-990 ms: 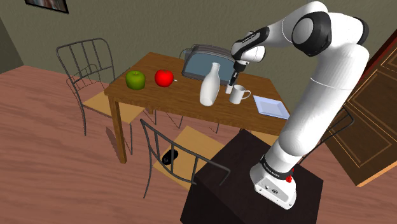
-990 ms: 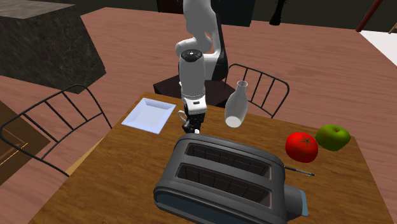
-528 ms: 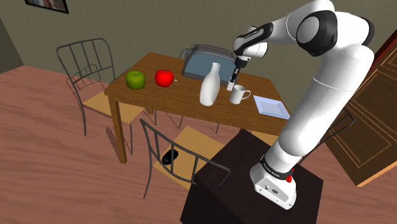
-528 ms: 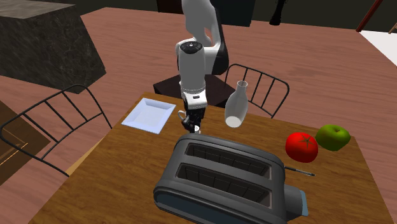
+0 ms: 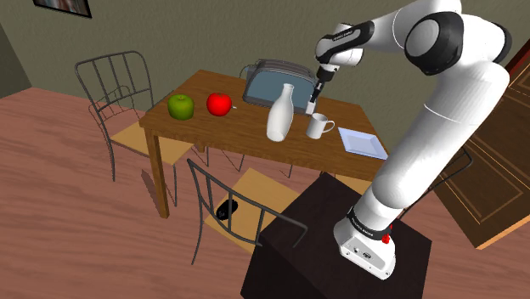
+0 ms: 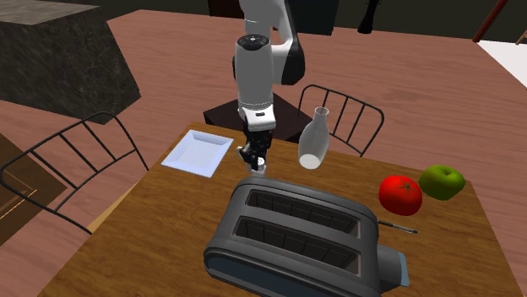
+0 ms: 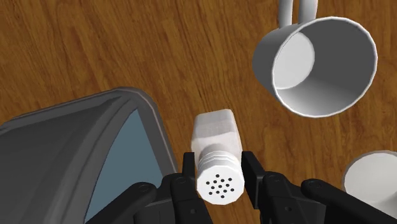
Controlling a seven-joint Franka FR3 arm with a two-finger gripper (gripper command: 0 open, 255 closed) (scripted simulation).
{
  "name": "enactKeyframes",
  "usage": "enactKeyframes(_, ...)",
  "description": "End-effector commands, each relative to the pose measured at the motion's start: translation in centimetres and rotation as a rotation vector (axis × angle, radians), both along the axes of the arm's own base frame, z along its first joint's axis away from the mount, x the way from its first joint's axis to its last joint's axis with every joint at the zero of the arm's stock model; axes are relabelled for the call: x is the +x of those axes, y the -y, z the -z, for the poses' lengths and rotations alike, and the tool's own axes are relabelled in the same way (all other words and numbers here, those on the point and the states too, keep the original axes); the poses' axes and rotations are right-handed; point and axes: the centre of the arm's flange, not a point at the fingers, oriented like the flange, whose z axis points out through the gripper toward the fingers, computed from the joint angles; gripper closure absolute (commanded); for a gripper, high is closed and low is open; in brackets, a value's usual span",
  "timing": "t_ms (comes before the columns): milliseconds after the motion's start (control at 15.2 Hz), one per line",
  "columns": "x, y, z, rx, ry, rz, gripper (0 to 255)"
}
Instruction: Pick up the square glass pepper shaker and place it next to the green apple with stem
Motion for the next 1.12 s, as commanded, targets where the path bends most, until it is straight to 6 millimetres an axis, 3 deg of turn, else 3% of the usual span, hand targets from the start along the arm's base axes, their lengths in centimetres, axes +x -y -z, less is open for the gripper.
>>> enactKeyframes(0,0.1,0.0,-1.0,0.0,0.0,0.0,255)
enactKeyframes(1056,0.1,0.0,-9.5,0.0,0.0,0.0,255)
